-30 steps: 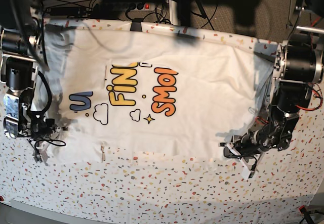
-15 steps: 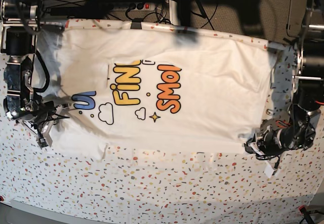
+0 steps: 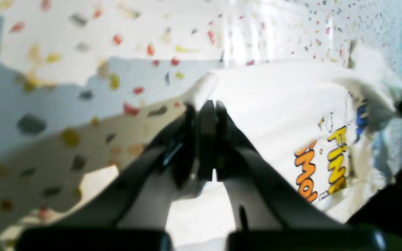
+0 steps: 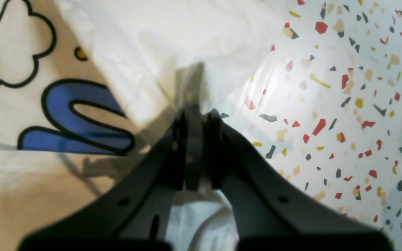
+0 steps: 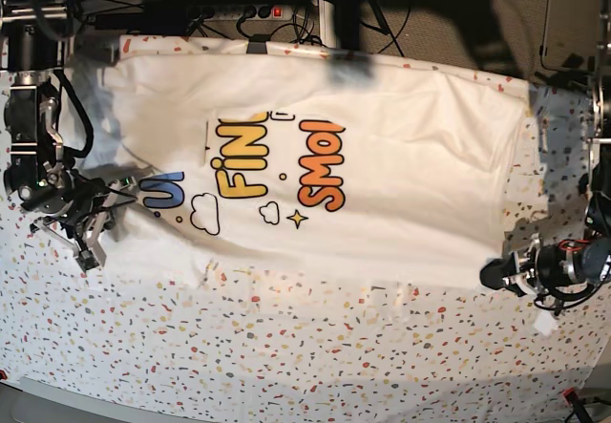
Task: Fold the T-shirt properly
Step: 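Lift both hem corners and fold the hem over onto the collar fold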
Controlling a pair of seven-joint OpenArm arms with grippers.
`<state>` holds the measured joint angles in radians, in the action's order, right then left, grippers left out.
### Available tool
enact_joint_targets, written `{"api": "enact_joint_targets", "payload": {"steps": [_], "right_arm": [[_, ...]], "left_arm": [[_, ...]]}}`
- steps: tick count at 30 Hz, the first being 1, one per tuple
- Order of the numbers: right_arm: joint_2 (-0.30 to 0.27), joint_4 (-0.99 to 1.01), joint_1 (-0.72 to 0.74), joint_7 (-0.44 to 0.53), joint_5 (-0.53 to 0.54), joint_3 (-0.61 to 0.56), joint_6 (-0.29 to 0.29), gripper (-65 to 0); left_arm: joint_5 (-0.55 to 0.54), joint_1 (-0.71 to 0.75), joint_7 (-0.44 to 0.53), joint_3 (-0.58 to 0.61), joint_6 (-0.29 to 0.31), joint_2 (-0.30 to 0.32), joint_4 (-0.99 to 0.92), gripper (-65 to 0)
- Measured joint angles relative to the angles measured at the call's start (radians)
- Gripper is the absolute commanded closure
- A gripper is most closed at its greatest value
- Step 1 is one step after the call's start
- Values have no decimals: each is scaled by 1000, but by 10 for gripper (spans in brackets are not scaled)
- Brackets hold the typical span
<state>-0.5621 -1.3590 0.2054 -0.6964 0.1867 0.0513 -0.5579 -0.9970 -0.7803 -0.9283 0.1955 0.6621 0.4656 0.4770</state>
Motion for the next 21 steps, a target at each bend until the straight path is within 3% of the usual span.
{"api": "enact_joint_targets", "payload": {"steps": [5, 11, 14, 21], "right_arm": [[0, -12, 2, -10, 0, 0, 0, 0], [5, -33, 2, -30, 8, 0, 0, 0], [5, -64, 1, -45, 29, 0, 2, 0], [6, -185, -90, -45, 29, 13, 3, 0]], "left_arm": [[-5, 90, -16, 0, 0, 23, 91, 0], [53, 202, -15, 1, -5, 16, 341, 0], [124, 252, -3, -5, -63, 16, 466, 0], [154, 435, -19, -152, -90, 16, 711, 0]]}}
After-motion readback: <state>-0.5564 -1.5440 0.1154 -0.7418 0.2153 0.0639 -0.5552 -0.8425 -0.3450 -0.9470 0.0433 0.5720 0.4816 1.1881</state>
